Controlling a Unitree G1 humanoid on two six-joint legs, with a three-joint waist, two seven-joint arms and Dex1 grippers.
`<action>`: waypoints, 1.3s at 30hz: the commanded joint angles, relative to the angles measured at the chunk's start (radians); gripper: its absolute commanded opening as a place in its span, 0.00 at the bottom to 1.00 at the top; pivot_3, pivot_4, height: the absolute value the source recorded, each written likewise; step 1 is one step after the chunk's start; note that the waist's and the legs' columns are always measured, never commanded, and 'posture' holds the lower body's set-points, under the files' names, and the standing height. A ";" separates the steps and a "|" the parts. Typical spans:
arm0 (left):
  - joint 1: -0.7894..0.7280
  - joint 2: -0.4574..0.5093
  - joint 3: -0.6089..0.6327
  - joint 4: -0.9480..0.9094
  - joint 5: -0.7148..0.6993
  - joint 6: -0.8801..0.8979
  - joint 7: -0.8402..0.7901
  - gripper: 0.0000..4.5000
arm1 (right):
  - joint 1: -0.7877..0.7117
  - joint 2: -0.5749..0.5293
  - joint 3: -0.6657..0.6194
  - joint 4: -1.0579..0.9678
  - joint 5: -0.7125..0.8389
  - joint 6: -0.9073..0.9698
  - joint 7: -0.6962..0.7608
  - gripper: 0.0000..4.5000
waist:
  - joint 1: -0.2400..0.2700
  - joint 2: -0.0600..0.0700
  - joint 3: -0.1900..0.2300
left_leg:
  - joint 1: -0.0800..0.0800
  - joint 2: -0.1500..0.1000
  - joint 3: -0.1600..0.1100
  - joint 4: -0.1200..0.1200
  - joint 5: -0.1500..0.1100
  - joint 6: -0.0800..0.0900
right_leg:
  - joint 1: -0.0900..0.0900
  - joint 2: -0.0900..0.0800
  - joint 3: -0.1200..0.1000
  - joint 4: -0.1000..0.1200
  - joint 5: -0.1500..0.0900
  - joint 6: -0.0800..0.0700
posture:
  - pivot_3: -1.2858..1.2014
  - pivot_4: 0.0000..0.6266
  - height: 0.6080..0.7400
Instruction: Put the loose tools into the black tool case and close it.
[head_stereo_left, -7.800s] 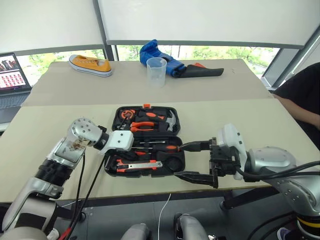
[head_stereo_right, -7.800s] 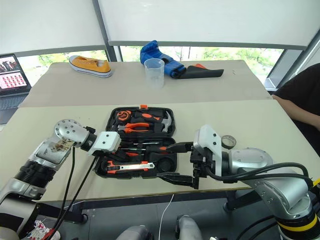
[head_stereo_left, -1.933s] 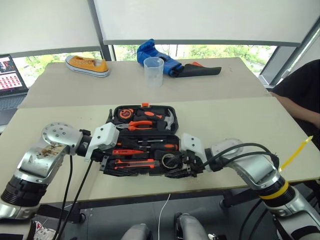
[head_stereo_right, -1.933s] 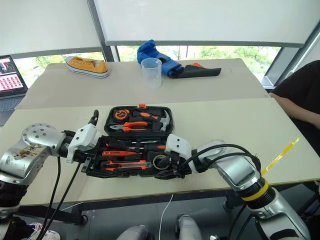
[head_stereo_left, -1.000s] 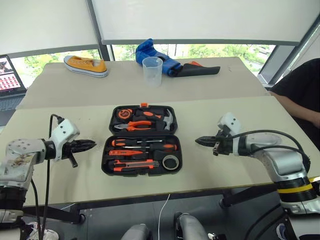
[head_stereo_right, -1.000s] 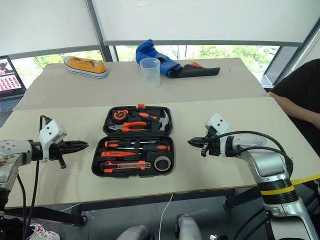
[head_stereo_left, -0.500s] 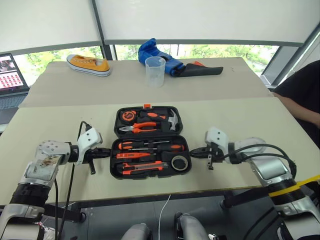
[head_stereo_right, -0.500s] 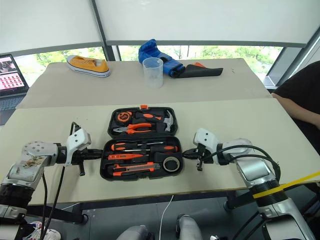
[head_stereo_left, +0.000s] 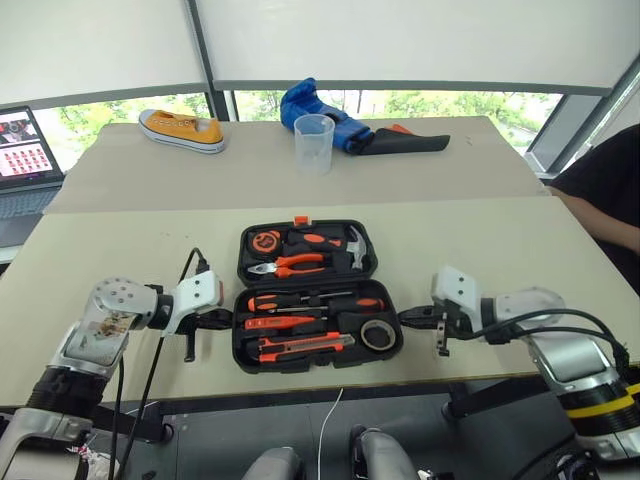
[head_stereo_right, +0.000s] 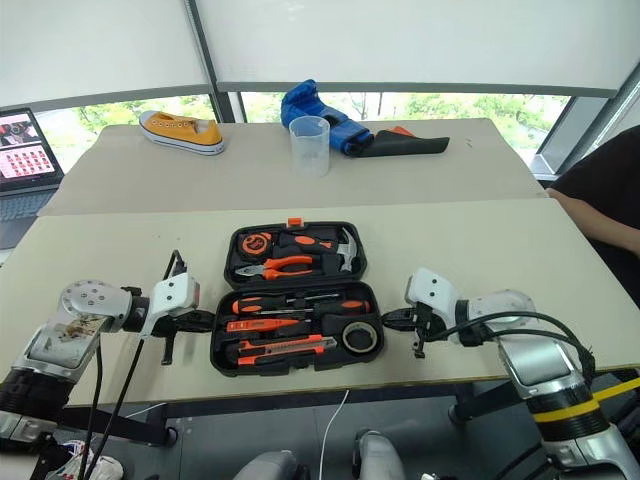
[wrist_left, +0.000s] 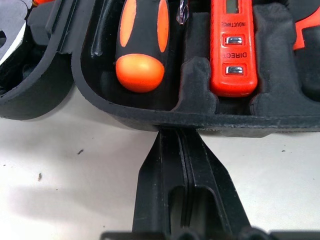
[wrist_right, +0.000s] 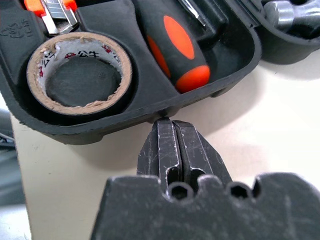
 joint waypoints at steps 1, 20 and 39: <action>0.036 0.026 0.003 -0.008 -0.005 -0.038 -0.016 0.01 | 0.036 -0.021 -0.033 -0.067 0.012 -0.011 -0.012 0.00 | -0.001 0.000 0.000 | 0.000 0.000 0.000 0.000 0.000 0.000 | 0.000 0.000 0.000 0.000 0.000 0.000 | 0.52 0.24 0.93; -0.467 -0.120 0.208 0.463 -0.181 0.738 0.333 1.00 | -0.489 0.253 -0.121 0.367 0.129 0.471 -0.342 0.99 | -0.017 -0.001 0.000 | -0.002 0.001 0.000 0.008 0.001 -0.001 | -0.002 0.001 0.005 0.014 0.002 -0.003 | 0.52 0.24 0.93; -0.550 -0.222 0.160 0.639 -0.124 0.647 0.385 0.09 | -0.788 0.436 -0.114 0.952 0.002 0.292 -0.419 0.52 | -0.027 0.001 -0.001 | -0.012 -0.002 -0.001 0.015 0.004 -0.007 | -0.015 -0.002 0.007 0.017 0.006 -0.007 | 0.52 0.24 0.93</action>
